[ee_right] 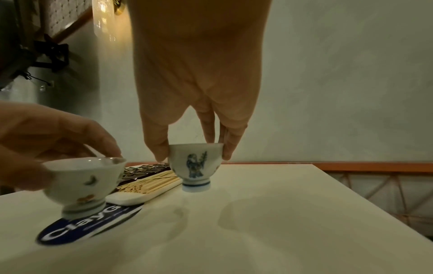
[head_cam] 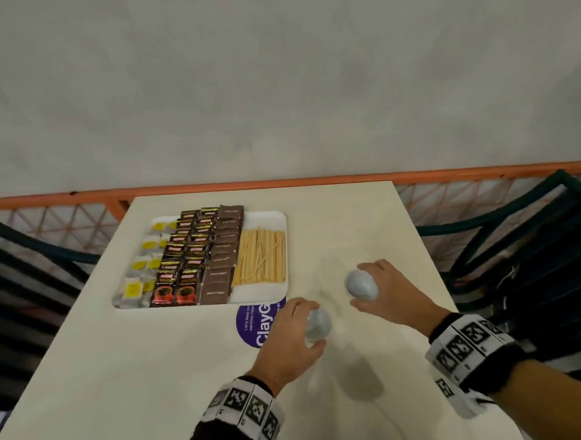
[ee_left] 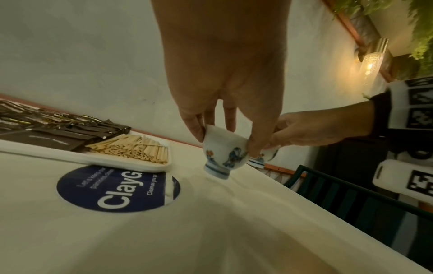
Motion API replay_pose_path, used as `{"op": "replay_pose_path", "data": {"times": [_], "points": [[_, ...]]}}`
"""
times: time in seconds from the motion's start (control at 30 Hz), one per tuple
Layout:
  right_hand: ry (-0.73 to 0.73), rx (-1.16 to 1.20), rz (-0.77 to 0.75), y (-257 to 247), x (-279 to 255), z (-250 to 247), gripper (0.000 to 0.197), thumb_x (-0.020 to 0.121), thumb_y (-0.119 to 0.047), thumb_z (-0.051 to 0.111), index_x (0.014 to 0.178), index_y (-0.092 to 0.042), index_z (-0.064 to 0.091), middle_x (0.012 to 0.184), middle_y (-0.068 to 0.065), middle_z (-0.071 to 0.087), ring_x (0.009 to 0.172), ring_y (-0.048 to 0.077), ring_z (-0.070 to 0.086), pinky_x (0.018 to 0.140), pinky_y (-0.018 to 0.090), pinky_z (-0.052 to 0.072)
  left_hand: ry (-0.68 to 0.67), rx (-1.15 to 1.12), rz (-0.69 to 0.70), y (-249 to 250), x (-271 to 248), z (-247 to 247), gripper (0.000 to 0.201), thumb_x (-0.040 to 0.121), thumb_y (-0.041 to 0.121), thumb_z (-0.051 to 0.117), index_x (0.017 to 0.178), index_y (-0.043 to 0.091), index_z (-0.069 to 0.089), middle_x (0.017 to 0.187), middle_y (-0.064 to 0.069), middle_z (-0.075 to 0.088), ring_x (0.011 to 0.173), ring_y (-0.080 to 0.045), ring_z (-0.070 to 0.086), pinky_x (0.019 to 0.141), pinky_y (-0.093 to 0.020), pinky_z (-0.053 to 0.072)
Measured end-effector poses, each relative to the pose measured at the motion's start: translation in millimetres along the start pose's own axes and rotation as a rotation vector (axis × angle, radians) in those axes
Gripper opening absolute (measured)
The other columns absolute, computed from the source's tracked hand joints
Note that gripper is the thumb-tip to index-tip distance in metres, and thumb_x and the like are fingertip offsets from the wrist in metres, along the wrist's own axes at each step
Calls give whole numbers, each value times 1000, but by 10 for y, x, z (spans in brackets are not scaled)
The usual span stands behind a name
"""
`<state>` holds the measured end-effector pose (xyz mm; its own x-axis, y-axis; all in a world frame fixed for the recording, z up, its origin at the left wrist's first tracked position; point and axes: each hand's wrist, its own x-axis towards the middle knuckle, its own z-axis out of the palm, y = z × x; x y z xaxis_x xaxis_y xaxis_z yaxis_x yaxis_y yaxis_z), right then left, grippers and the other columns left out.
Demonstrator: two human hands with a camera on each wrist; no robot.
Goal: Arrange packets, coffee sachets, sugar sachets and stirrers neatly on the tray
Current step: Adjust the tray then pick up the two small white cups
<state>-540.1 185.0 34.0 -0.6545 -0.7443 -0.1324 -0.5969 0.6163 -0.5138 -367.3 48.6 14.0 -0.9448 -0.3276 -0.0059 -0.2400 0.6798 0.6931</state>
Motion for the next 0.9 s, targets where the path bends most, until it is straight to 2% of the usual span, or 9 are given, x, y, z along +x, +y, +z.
{"op": "replay_pose_path", "data": {"times": [0.1,0.2,0.33,0.5,0.7,0.9], "points": [[15,13,6,-75,345,38,73,73,-33,75,133,-8,40,126,11,46,113,23,47,92,25,37,31,-35,-26,-96,138,-26,54,79,26,68,128,21,45,129,5,43,116,-11,44,101,-19,35],[26,46,32,-153,616,81,72,74,-33,74,133,-11,39,128,10,45,115,25,47,94,28,38,61,-98,-73,-179,276,-32,55,79,24,70,128,22,46,129,5,43,114,-10,45,97,-17,40],[17,66,67,-226,913,193,75,74,-34,74,135,-15,36,133,10,45,120,28,45,100,35,39,113,-136,-92,-263,492,-6,56,79,21,70,129,22,44,132,6,42,110,-3,40,96,-11,33],[12,71,71,-289,1261,332,76,75,-31,74,138,-15,33,136,10,43,122,27,42,102,34,36,120,-199,-101,-353,743,37,59,82,18,68,133,22,39,138,6,39,120,-6,40,104,-17,32],[19,78,69,-331,1623,391,77,77,-28,73,140,-15,30,138,9,41,126,27,39,104,34,32,159,-259,-124,-439,982,78,61,84,18,64,137,22,34,141,7,35,117,2,31,101,-12,25],[2,78,56,-342,1830,422,77,77,-29,72,140,-18,29,140,8,39,127,25,36,104,34,32,183,-301,-150,-509,1104,130,64,85,17,64,139,22,30,141,6,35,116,4,30,99,-9,24]]}}
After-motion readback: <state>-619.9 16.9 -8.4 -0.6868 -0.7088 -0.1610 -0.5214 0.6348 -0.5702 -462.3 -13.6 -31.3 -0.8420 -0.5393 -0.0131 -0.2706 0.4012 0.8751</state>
